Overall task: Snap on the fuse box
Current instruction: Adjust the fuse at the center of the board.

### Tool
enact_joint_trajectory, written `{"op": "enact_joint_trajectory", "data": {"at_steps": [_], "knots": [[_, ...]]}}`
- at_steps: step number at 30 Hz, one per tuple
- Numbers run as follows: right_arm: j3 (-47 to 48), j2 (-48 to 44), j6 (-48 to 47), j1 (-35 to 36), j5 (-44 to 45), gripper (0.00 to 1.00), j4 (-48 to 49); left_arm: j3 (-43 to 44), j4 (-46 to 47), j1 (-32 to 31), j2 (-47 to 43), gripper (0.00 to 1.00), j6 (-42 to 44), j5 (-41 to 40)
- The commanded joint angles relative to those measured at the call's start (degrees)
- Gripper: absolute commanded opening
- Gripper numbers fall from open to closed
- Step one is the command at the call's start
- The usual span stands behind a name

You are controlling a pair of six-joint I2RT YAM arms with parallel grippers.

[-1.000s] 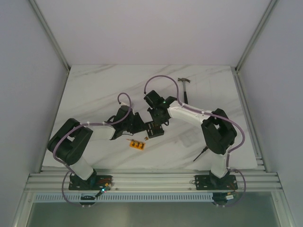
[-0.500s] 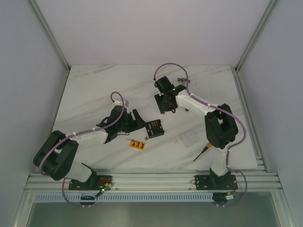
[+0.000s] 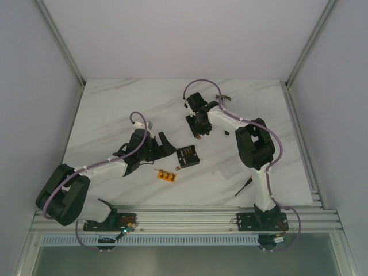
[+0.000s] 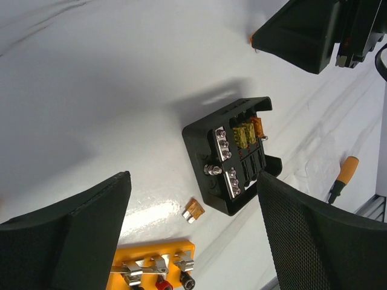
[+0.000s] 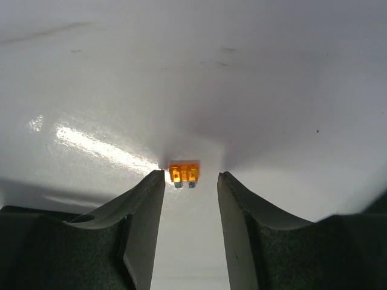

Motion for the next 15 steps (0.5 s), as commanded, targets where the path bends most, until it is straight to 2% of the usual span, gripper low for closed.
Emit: {"op": "enact_joint_trajectory", "data": {"at_steps": [1,7,15], "knots": [[2.44,1.78,-2.29,-0.16,-2.10,0.45,-0.94,-0.68,-0.87,0.34,-0.36,0.94,1.35,-1.01],[3.00,3.41,-2.53,-0.17,-2.10,0.39,-1.50,-0.28,-0.85,0.40,0.05,0.94,1.18,-0.70],[2.94,5.02,-2.63,-0.13,-1.23,0.35,-2.97,0.05,-0.90,0.40,0.70,0.94,0.81,-0.22]]}}
